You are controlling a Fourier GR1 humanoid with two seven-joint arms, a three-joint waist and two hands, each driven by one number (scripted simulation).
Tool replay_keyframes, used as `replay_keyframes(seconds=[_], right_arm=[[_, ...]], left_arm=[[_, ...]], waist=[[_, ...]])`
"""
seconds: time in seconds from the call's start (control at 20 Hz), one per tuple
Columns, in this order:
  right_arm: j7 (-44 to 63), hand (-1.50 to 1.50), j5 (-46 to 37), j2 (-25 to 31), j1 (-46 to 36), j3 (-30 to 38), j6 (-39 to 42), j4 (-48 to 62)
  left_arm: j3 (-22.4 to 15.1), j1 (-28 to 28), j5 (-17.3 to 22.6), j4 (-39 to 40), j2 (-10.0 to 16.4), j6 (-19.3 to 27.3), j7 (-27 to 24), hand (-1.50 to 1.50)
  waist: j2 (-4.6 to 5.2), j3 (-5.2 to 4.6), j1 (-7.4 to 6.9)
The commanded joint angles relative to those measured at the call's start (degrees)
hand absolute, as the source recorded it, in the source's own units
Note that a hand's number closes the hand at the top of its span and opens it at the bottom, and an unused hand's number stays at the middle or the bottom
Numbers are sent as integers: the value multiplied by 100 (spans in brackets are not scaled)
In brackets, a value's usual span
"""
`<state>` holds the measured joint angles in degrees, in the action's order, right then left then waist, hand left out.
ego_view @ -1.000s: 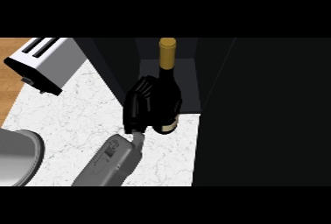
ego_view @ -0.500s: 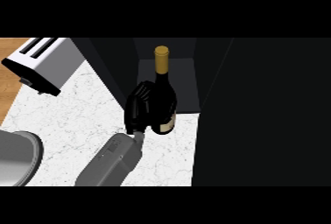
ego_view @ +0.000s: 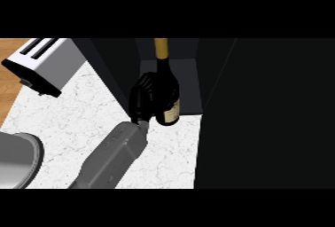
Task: Pick up the wine, place it into the cabinet and close the cabinet
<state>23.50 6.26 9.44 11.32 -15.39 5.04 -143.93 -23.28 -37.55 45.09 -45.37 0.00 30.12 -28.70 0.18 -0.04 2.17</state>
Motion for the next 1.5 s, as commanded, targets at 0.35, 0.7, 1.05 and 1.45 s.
replay_keyframes(seconds=[0.35,0.7,1.05,1.45], right_arm=[[461,-150,700,18,396,217,46,-1081],[187,-150,754,46,334,380,287,-885],[208,-150,368,-252,375,-186,150,-800],[38,-150,339,-248,384,-211,293,-680]], left_arm=[[360,-1265,448,1234,23,-91,170,150],[620,-1849,589,1944,0,-176,-15,150],[716,-2584,239,2805,373,392,-23,150],[387,-2705,-343,3665,373,858,-204,-150]], waist=[[-3,4,-19],[24,4,36],[40,0,114],[76,2,171]])
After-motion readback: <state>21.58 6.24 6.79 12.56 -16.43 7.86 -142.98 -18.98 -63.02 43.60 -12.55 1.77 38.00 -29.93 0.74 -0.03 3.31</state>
